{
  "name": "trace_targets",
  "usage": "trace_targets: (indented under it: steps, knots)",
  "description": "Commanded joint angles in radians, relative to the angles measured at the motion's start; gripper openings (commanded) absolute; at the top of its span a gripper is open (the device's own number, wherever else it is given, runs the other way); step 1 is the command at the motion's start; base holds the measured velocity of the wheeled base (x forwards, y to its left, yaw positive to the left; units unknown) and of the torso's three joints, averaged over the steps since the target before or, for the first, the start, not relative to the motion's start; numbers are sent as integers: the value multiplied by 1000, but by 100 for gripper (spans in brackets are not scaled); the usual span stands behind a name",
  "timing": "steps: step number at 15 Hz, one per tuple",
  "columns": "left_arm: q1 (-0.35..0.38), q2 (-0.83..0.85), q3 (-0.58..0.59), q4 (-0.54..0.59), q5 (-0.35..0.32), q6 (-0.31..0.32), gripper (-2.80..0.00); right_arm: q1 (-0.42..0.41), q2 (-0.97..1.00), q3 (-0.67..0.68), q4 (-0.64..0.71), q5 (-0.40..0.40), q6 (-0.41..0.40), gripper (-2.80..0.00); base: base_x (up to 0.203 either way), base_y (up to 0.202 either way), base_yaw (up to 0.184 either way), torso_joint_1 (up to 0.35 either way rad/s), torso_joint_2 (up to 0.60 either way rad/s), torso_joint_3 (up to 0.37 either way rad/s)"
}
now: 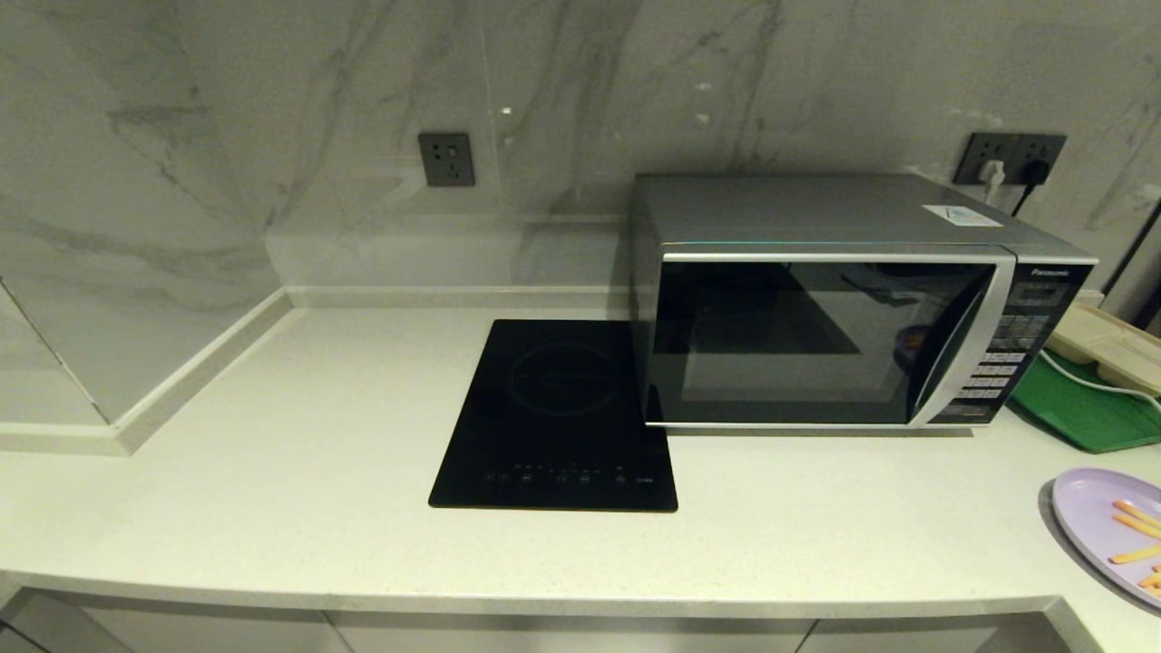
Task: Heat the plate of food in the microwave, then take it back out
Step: Open the microwave oven
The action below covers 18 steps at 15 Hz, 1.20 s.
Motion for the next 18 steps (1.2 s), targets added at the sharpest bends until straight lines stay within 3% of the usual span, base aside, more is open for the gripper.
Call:
trace_targets:
  steps: [1,5,7,9,11,14,16,18]
  knots:
    - [0,0,0,0,0,-1,-280,0,293,-135,0,-53,-10,-280,0,0,0,0,0,0]
    - [0,0,0,0,0,-1,-280,10,776,-342,-7,-319,-61,-280,0,0,0,0,0,0]
    - [0,0,0,0,0,-1,-280,51,930,-500,-17,-489,-107,-280,0,0,0,0,0,0]
    - [0,0,0,0,0,-1,-280,115,1043,-570,-34,-667,-121,-280,0,0,0,0,0,0]
    - [0,0,0,0,0,-1,-280,172,1116,-589,-108,-726,-118,-280,0,0,0,0,0,0]
    - [0,0,0,0,0,-1,-280,310,1255,-597,-221,-952,-36,-280,0,0,0,0,0,0]
    - [0,0,0,0,0,-1,-280,386,1335,-600,-237,-1015,55,-280,0,0,0,0,0,0]
    - [0,0,0,1,0,-1,-280,405,1421,-615,-241,-1078,123,-280,0,0,0,0,0,0]
